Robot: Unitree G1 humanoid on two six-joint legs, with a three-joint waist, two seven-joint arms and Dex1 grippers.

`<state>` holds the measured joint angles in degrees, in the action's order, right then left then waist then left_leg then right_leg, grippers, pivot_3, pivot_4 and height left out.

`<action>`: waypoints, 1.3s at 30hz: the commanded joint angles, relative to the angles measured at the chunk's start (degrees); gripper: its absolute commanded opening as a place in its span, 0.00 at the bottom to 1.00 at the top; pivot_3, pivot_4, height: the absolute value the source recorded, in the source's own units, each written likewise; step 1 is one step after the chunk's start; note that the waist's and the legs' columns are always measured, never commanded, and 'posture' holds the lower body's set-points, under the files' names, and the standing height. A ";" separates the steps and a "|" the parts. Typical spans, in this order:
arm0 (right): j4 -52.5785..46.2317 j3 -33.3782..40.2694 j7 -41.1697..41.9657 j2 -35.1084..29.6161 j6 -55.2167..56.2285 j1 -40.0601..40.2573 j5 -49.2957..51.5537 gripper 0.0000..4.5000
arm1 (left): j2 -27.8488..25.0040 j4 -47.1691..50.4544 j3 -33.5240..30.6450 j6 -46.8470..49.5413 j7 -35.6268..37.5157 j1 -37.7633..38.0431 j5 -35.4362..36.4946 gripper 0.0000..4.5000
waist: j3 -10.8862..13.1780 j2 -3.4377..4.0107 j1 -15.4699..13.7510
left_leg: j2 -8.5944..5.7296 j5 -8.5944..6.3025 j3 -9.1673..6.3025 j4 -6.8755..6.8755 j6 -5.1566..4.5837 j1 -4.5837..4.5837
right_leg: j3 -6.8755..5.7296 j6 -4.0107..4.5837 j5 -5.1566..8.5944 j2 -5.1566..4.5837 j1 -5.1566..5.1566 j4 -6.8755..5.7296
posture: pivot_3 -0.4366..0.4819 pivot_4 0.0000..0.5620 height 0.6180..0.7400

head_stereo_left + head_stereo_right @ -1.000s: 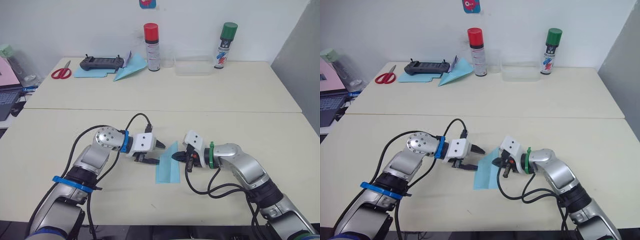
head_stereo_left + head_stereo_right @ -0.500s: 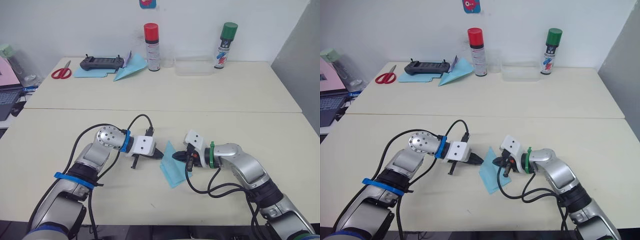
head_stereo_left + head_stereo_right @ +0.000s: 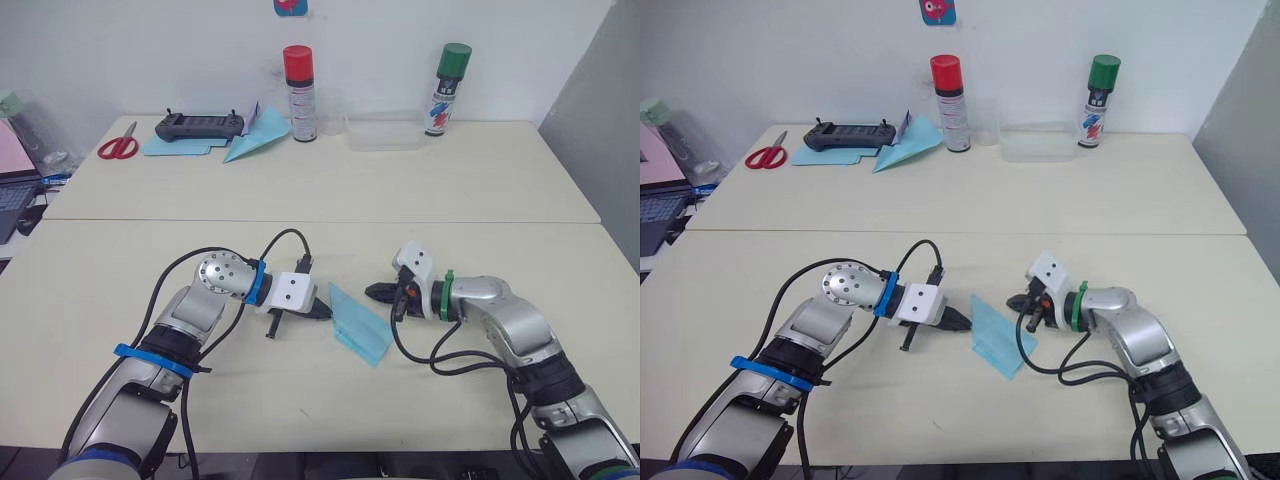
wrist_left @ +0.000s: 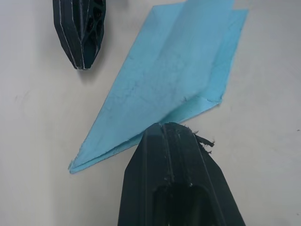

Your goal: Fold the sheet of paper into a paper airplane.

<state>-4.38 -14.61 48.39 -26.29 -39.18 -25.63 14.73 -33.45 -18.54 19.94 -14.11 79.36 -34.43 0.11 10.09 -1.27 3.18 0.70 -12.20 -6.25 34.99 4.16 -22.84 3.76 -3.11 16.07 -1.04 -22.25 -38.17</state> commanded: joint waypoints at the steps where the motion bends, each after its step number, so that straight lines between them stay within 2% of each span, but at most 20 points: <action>1: -2.70 1.00 -0.09 -0.77 1.33 0.07 0.07 0.00 | -0.93 2.19 -0.72 2.92 -1.55 -1.58 -0.89 0.01 | 0.00 0.00 0.00 | 0.00 0.00 0.00 0.00 0.00 0.00 | 0.00 0.00 0.00 0.00 0.00 0.00 | 0.48 0.27 1.00; 7: -4.18 4.33 0.54 -2.94 3.47 0.73 1.74 0.00 | -3.89 8.39 -2.18 10.76 -1.60 -1.09 0.26 0.01 | 0.00 0.00 0.04 | 0.00 0.00 -0.01 0.00 0.00 -0.01 | 0.00 0.00 0.00 0.00 0.00 0.00 | 0.48 0.27 1.00; 14: -7.47 5.80 0.50 -3.71 1.92 2.12 3.65 0.00 | -6.29 15.30 -4.14 11.23 0.07 2.44 5.17 0.01 | 0.01 0.00 0.04 | 0.01 0.00 -0.01 0.00 0.00 0.00 | 0.00 0.00 0.00 0.00 0.00 -0.03 | 0.48 0.27 1.00; 17: -7.83 5.24 0.67 -3.48 2.00 2.74 3.74 0.00 | -7.45 14.49 -3.89 6.78 1.32 3.07 5.50 0.15 | 0.01 0.00 0.02 | 0.01 0.00 0.00 0.01 0.00 0.00 | 0.00 0.00 0.00 0.00 0.00 -0.02 | 0.48 0.27 1.00; 25: -14.00 3.81 5.02 -7.27 0.16 5.44 5.83 0.00 | -3.17 7.53 -2.06 -2.58 -2.28 1.78 2.47 0.70 | 0.02 -0.01 -0.19 | 0.00 0.00 0.00 0.02 0.00 -0.03 | -0.01 0.01 0.00 -0.01 0.01 0.02 | 0.48 0.27 1.00; 27: -15.80 4.15 5.50 -8.42 -0.61 6.28 6.75 0.00 | -2.33 6.53 -2.09 -3.27 -2.86 1.25 2.17 0.80 | 0.03 -0.01 -0.33 | -0.01 0.00 0.00 0.03 0.00 -0.03 | 0.00 0.01 0.00 -0.02 0.01 0.00 | 0.48 0.27 1.00; 39: -20.36 5.37 3.41 -9.27 -3.76 7.82 9.48 0.00 | 2.55 -1.75 0.13 -8.19 -5.51 -2.05 -1.51 0.80 | 0.02 -0.01 -0.35 | -0.01 0.00 0.00 0.08 0.00 -0.02 | 0.00 -0.01 0.00 0.00 0.03 -0.02 | 0.48 0.27 1.00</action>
<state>-22.32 -10.95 52.40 -35.74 -42.65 -17.36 22.79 -31.37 -19.55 19.95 -20.28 75.12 -34.96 -0.50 10.12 -1.28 2.83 0.69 -12.19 -6.24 35.08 4.16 -22.86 3.76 -3.12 16.06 -1.05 -22.23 -38.20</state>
